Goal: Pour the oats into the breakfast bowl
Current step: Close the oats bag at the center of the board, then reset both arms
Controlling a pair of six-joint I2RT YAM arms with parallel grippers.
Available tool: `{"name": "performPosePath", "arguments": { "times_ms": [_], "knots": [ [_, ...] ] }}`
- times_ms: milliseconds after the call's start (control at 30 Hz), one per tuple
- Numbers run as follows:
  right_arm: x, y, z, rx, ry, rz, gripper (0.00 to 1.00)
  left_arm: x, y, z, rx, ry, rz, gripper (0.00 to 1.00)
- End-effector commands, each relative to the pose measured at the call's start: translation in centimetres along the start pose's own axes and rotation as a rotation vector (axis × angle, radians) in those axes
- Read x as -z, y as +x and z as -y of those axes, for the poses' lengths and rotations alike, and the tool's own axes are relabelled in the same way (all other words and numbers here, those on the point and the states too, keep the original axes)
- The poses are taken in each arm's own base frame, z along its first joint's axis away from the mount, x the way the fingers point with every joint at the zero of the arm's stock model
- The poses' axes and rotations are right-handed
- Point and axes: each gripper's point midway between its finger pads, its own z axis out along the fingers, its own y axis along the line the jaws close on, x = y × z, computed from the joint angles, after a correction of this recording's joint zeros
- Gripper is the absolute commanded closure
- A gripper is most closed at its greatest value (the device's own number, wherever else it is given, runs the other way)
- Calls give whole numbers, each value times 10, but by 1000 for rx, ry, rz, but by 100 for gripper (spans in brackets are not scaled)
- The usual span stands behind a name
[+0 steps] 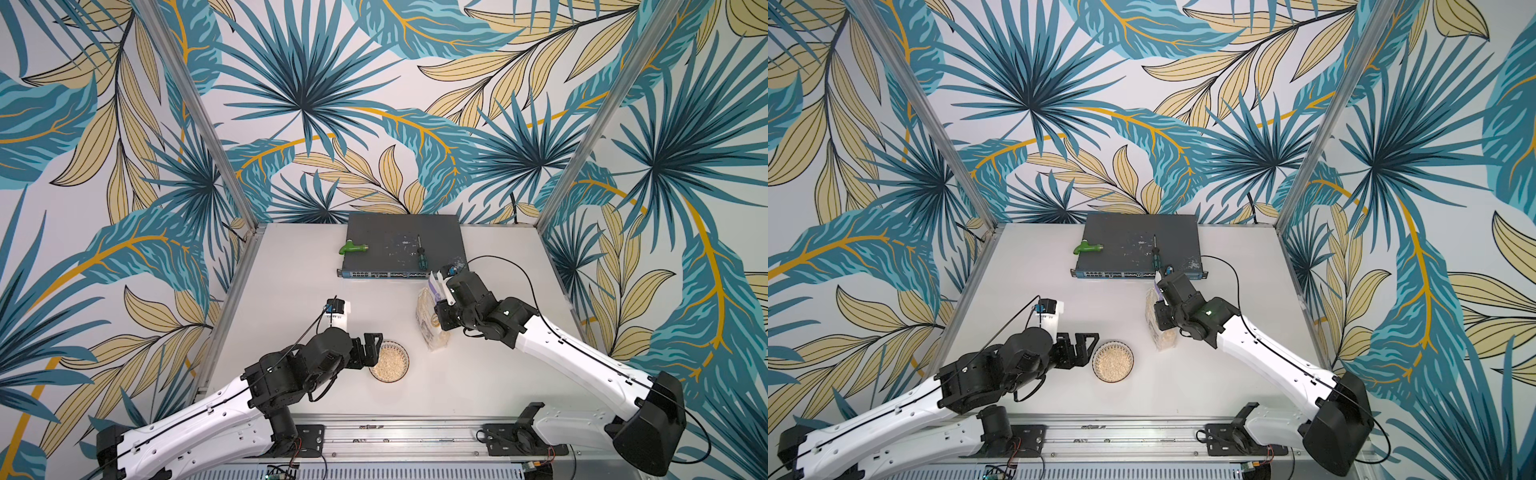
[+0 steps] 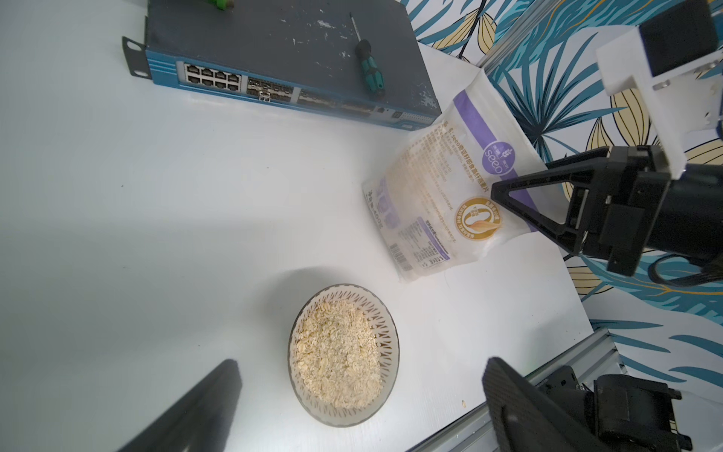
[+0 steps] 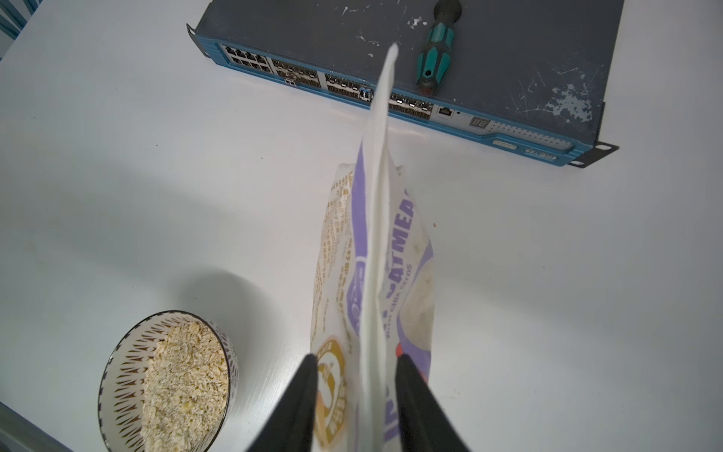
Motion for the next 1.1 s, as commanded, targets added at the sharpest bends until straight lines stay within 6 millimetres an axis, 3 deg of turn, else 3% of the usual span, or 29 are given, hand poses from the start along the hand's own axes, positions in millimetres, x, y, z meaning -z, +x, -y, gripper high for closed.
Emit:
{"name": "performPosePath", "arguments": {
  "times_ms": [0,33,67,333,400,500,600,667,767,900,1000,1067],
  "knots": [
    [20,-9,11,-39,33,78,14,11,-21,3,-46,-23,55,0],
    [27,-13,15,-53,44,118,3,14,-25,1,-60,-44,67,0],
    [33,-17,19,-66,50,166,1,17,-31,1,-81,-54,84,0],
    [93,-42,56,-215,83,587,0,59,-98,-9,-200,-181,370,0],
    [109,-46,69,-230,120,711,0,62,-112,-11,-255,-228,437,0],
    [126,-51,100,-242,294,851,0,55,-133,-33,-280,-368,484,0],
    [119,-57,129,-202,449,859,0,47,-152,-68,-238,-526,501,0],
    [110,-67,148,-214,462,860,0,39,-168,-82,-224,-549,514,0],
    [93,-66,194,-290,486,875,0,21,-187,-94,-277,-538,562,0],
    [58,-38,256,-413,516,839,0,-13,-189,-138,-251,-564,530,0],
    [45,-15,264,-382,526,886,0,-33,-177,-184,-207,-684,466,0],
    [34,-1,266,-382,516,872,0,-41,-172,-203,-200,-728,455,0]
  ]
}}
